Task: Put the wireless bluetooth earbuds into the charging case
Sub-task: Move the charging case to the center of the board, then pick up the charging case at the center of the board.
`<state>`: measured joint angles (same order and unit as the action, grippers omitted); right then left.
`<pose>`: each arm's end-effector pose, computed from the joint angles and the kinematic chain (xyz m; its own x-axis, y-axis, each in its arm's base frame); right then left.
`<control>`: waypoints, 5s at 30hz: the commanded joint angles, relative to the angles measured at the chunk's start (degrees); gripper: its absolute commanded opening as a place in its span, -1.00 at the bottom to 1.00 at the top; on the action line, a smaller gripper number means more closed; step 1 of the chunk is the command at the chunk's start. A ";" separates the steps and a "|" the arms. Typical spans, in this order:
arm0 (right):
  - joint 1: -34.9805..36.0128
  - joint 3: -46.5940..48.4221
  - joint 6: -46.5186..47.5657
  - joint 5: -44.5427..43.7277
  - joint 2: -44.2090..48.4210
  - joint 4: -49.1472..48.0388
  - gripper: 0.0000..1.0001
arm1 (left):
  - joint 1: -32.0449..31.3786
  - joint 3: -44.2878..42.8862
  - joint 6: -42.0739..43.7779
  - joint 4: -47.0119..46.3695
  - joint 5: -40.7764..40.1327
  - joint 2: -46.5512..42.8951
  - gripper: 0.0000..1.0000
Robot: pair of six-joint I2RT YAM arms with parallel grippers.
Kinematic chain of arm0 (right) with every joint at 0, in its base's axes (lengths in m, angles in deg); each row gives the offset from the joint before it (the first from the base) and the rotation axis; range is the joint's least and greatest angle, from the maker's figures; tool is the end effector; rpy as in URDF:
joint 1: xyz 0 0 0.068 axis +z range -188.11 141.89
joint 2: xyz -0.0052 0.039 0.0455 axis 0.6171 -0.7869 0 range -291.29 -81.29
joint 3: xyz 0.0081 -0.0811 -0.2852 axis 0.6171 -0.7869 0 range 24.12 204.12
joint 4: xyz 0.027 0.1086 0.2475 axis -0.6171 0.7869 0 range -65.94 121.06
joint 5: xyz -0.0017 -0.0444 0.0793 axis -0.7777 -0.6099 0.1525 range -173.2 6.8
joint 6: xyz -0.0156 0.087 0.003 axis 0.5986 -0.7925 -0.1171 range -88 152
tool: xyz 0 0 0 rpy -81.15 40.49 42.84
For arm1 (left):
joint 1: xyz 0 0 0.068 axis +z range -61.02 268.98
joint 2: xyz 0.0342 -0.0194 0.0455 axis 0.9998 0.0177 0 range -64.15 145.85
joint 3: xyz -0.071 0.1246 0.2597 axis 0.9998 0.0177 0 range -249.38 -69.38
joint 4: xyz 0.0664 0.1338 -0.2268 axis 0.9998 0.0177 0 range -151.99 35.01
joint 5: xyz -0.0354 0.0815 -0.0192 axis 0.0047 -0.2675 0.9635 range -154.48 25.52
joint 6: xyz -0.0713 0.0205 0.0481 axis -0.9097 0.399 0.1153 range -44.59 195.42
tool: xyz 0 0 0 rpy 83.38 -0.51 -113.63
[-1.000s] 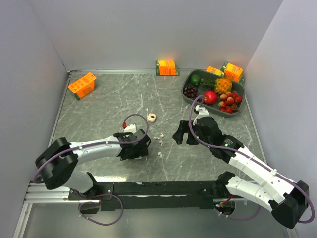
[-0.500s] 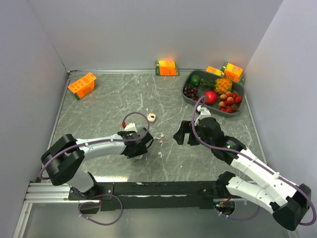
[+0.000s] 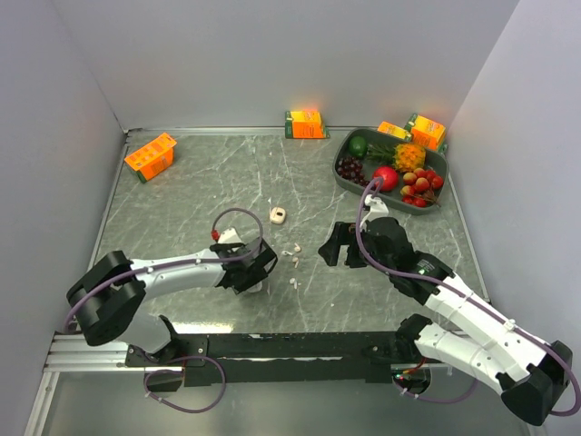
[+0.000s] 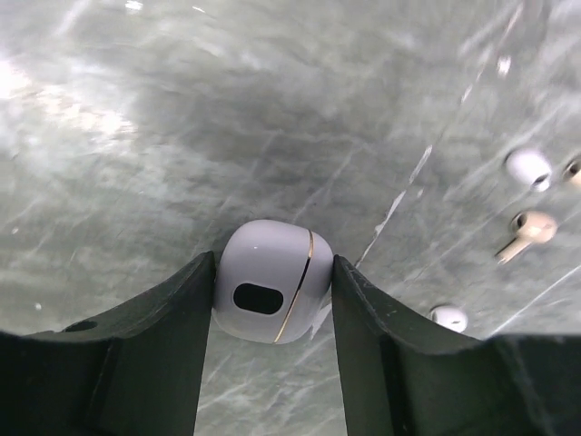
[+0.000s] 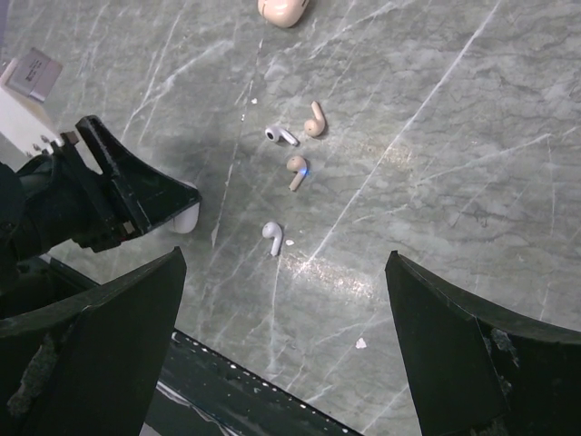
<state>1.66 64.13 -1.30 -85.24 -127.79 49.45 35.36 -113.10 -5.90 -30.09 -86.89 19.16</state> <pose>0.1647 0.1334 0.2729 -0.6775 0.1500 -0.7201 -0.2920 0.8437 0.4505 0.1831 -0.1983 0.1443 -0.7497 -0.5231 -0.4053 -0.4545 0.8522 -0.2592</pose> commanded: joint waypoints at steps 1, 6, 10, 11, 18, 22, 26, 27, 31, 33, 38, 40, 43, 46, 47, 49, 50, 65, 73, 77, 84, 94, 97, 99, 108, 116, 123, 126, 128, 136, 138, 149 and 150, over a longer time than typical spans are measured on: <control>0.40 -0.28 -0.98 0.02 1.68 -0.51 0.99 | -0.08 -1.00 -15.59 3.68 -7.27 -3.85 -0.98; 0.48 0.07 -0.80 0.28 0.98 -0.43 0.99 | 6.41 -4.61 -19.75 2.64 -8.44 -0.88 -0.98; 0.40 0.16 -0.45 0.20 0.71 -0.43 0.99 | 13.71 -10.92 -20.81 7.72 -2.29 11.13 -0.98; 0.40 -0.02 -0.36 0.11 0.71 -0.34 0.99 | 15.46 -15.38 -20.90 12.44 -0.98 13.70 -0.98; 0.40 -0.28 -0.28 0.64 -0.34 0.36 0.99 | 17.59 -17.47 -22.13 6.84 3.69 19.71 -0.98; 0.31 -0.81 0.16 0.02 1.14 0.89 0.99 | 17.59 -14.45 -20.03 4.21 2.56 15.66 -0.64; 0.40 -1.16 0.25 0.11 0.98 0.19 0.99 | 17.59 -16.48 -16.16 5.72 2.55 15.57 0.08; 0.40 -0.99 0.25 0.28 0.80 0.28 0.99 | 17.59 -16.22 -15.19 5.63 2.73 15.31 0.18; 0.31 -0.90 -0.10 0.46 0.10 -0.34 0.99 | 17.59 -16.31 -13.17 8.00 2.38 14.61 0.60; 0.31 -1.07 -0.19 0.38 0.27 -0.86 0.99 | 17.68 -15.52 -12.46 8.44 2.02 13.82 0.75; 0.40 -0.28 0.07 -0.15 0.18 -0.16 0.99 | 17.59 -15.33 -7.73 11.85 -1.30 8.90 0.95; 0.40 -0.11 0.51 -0.68 0.71 -0.07 0.99 | 17.42 -15.34 -0.36 12.23 -3.42 3.83 0.99; 0.31 -0.28 1.48 -1.38 1.41 0.10 0.99 | 16.98 -11.49 19.92 3.19 -1.06 -4.54 0.93; 0.40 -0.63 2.18 -2.26 1.41 0.10 0.99 | 16.36 -7.62 35.77 -3.86 4.82 -10.44 0.93; 0.40 -0.81 2.19 -2.52 1.41 -0.07 0.99 | 16.36 -7.26 38.84 -4.56 6.75 -11.06 0.93; 0.31 -0.90 2.10 -2.26 1.06 -0.42 0.99 | 15.84 -6.12 47.80 -7.10 14.30 -11.59 0.93; 0.40 -0.98 2.01 -1.91 1.06 -0.60 0.99 | 15.57 -4.89 55.14 -8.86 17.90 -11.59 0.98; 0.40 1.04 2.62 0.28 -0.78 -0.34 0.99 | 21.11 -9.53 73.93 -10.37 26.20 1.22 0.94; 0.40 0.51 2.63 0.64 -0.61 -0.69 0.99 | 21.11 -10.33 76.22 -10.28 23.73 7.04 0.98; 0.31 0.42 2.80 0.90 -1.48 -0.87 0.99 | 21.19 -9.89 76.66 -11.59 22.59 8.97 0.98; 0.40 0.60 3.24 0.29 -1.23 0.01 0.99 | 21.11 -11.47 77.28 -12.30 20.40 13.72 0.87; 0.40 0.24 2.98 0.11 -1.22 0.10 0.99 | 20.41 -12.00 77.72 -10.72 17.94 15.66 0.31; 0.31 0.33 3.15 -0.06 -1.14 -0.07 0.99 | 19.44 -11.56 76.14 -10.02 17.05 15.31 0.17; 0.31 0.24 2.98 0.11 -1.31 -0.42 0.99 | 19.44 -11.30 73.86 -10.02 17.40 15.30 -0.07; 0.40 0.07 1.83 1.08 -0.96 -0.60 0.99 | 18.65 -11.12 60.59 -9.31 13.54 18.12 -0.85; 0.31 -0.19 1.13 0.99 -0.52 -0.42 0.99 | 18.47 -11.64 59.17 -8.00 10.29 13.64 0.40; 0.40 -0.55 0.69 1.51 -0.78 -0.87 0.99 | 18.21 -11.56 57.77 -6.68 10.20 13.63 0.58; 0.40 -0.63 0.69 1.34 -0.78 -0.69 0.99 | 17.33 -10.95 56.71 -6.32 9.85 13.64 0.55; 0.31 -0.63 0.78 1.25 -0.87 -0.78 0.99 | 16.71 -10.42 56.27 -6.76 10.02 13.55 0.51; 0.31 -0.46 0.78 1.17 -0.70 -0.43 0.99 | 16.54 -9.80 56.97 -7.82 11.34 14.34 -0.05; 0.40 -0.55 0.78 0.90 -0.43 -0.25 0.99 | 16.54 -9.45 57.41 -7.82 11.34 13.90 -0.29; 0.48 9.72 4.29 5.81 -3.49 4.05 0.99 | 13.99 1.08 57.85 -27.03 19.93 -8.48 -0.98; 0.57 12.52 5.60 7.13 -4.47 5.10 0.99 | 13.64 5.01 57.94 -34.64 20.82 -13.99 -0.98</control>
<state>1.68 67.91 0.95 -82.88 -129.78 53.40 50.90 -113.76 51.73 -46.33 -72.38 18.94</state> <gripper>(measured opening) 0.994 0.527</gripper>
